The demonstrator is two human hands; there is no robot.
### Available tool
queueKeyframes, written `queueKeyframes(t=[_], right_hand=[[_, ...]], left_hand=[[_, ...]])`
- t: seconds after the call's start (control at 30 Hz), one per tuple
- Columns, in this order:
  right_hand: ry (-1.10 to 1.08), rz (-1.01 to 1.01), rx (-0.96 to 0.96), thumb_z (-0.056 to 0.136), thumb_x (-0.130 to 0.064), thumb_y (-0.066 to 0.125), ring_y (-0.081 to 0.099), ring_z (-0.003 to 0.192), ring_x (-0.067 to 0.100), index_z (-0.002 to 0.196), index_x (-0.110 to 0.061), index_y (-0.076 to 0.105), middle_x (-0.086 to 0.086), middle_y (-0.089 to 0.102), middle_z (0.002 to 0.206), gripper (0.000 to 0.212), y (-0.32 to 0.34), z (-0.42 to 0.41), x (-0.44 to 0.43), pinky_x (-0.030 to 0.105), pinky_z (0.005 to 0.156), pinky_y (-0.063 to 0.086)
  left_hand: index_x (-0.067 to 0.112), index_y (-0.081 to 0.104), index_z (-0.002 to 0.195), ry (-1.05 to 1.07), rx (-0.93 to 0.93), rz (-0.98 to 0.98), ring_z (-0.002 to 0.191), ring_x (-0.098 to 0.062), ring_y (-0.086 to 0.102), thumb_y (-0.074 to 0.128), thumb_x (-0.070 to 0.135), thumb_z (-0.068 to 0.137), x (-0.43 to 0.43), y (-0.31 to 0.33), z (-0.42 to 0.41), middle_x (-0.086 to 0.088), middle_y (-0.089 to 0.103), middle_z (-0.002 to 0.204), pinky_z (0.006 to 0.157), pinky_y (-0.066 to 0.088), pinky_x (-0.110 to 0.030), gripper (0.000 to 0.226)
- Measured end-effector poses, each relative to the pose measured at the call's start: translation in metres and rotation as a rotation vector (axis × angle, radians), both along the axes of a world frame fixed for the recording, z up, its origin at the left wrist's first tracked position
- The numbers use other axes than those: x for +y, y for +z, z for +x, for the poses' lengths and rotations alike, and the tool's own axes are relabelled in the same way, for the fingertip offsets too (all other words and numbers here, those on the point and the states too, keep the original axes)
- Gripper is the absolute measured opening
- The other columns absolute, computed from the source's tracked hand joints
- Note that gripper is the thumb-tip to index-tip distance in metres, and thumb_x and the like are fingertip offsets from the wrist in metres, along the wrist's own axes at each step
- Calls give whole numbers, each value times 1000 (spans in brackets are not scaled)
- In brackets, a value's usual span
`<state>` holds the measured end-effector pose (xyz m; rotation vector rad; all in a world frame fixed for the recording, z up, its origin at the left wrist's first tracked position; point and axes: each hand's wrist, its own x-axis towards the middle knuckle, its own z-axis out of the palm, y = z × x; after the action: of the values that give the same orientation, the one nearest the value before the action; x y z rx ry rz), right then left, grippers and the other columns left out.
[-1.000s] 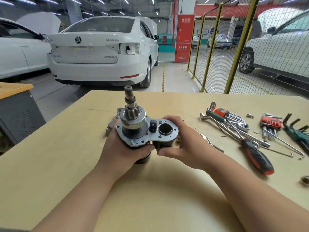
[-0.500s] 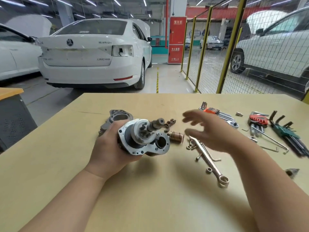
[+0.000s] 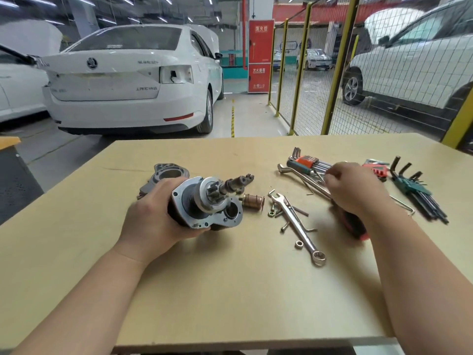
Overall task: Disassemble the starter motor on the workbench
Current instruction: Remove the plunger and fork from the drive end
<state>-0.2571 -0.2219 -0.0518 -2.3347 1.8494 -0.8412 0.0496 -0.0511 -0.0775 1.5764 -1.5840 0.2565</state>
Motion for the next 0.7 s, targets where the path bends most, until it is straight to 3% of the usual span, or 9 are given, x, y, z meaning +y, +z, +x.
queueKeyframes(t=[0.17,0.3,0.37,0.43,0.5,0.57,0.63,0.7], right_hand=[[-254,87,-109,89,-14,41,56,91,34,100,-8,64,20,65,104,26,1,-38,-9,34,75,42],[-165,328,115,84,-43,54,57,64,25,70,-7,58,12,63,71,39,-2,-26,7,28,56,41],[-149,395,220,77,-40,61,57,58,22,65,-8,59,6,59,59,34,-5,-16,15,26,55,42],[-188,366,228,78,-26,58,58,62,25,70,-7,60,5,56,58,21,-3,-11,17,27,58,42],[-204,248,169,86,-25,50,56,69,29,84,-7,59,5,53,64,20,1,-11,17,29,61,42],[-116,92,58,90,-29,46,56,76,31,101,-12,57,7,59,78,23,6,-10,23,33,65,45],[105,11,-72,91,-28,48,59,79,26,111,-23,57,3,64,88,23,8,-4,37,32,66,46],[360,80,-187,91,-30,50,59,69,15,106,-32,60,-11,63,80,19,9,5,53,27,59,41]], left_hand=[[19,61,118,-68,-54,-2,96,-22,64,71,61,46,3,1,0,4,65,111,75,55,-44,84],[28,57,116,-65,-230,-7,97,-23,61,66,66,53,0,3,-4,4,65,111,69,56,-41,75],[27,55,115,-51,-368,-15,91,-26,61,62,67,58,0,4,-6,2,66,109,57,56,-36,70],[26,54,112,-45,-482,-11,84,-28,62,62,68,60,1,4,-8,0,66,106,49,53,-32,67],[26,56,111,-35,-531,16,81,-27,62,71,66,58,2,6,-8,0,66,104,46,51,-31,68],[24,63,109,-24,-562,85,78,-27,62,87,60,47,3,9,-9,-1,65,102,44,51,-31,76],[21,70,107,-20,-633,175,77,-27,62,90,60,37,5,13,-7,0,66,100,44,51,-31,82],[21,72,109,-25,-689,235,81,-26,63,85,67,36,7,19,-1,1,67,102,49,53,-31,87]])
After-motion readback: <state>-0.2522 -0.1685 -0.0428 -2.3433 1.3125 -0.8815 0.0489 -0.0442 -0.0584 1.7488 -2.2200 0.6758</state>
